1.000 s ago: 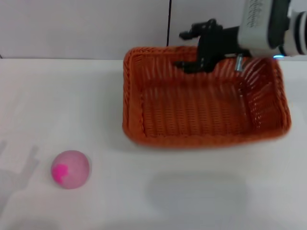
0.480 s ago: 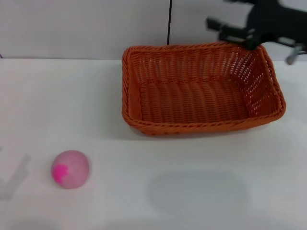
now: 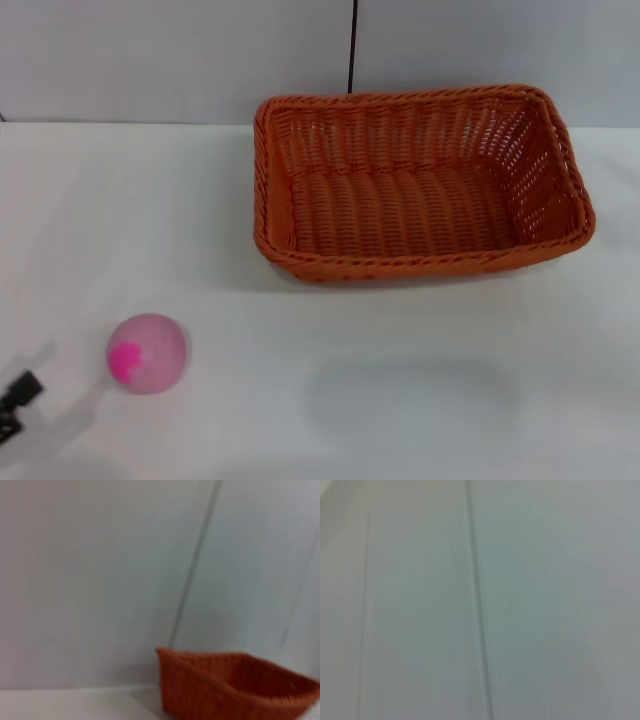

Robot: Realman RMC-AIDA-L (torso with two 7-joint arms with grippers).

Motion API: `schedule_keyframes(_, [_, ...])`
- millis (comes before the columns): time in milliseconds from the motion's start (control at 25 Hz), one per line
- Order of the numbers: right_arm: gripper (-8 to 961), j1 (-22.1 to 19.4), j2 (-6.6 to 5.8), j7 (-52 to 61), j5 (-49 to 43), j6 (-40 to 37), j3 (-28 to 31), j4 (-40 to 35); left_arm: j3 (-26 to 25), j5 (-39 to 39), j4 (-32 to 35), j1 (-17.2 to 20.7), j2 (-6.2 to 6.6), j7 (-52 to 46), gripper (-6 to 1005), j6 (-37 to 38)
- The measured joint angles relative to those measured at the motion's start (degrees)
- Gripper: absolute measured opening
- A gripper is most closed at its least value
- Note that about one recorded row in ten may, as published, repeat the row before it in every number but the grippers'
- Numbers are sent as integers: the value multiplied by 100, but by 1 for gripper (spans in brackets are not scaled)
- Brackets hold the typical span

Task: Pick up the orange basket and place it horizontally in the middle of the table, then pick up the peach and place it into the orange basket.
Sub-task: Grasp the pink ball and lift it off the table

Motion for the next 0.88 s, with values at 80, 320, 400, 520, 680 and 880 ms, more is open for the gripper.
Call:
schedule_keyframes(80, [696, 40, -3, -101, 134, -306, 145, 370, 152, 1, -57, -41, -8, 86, 771, 96])
schedule_keyframes(320, [696, 150, -24, -262, 295, -1218, 801, 1486, 456, 1, -672, -291, -42, 813, 770, 642])
schedule_keyframes(400, [696, 96, -24, -248, 295, -1313, 918, 1559, 525, 1, -822, -386, -50, 953, 770, 828])
schedule_keyframes(520, [696, 74, -24, -221, 296, -1406, 973, 1606, 655, 0, -1081, -512, -55, 1126, 769, 1198])
schedule_keyframes(680, [695, 55, -23, -178, 305, -1532, 1076, 1664, 835, -2, -1385, -654, -58, 1378, 768, 1649])
schedule_keyframes(880, [695, 50, -27, -96, 312, -1569, 1144, 1724, 1209, -5, -1442, -770, -50, 1310, 767, 1874])
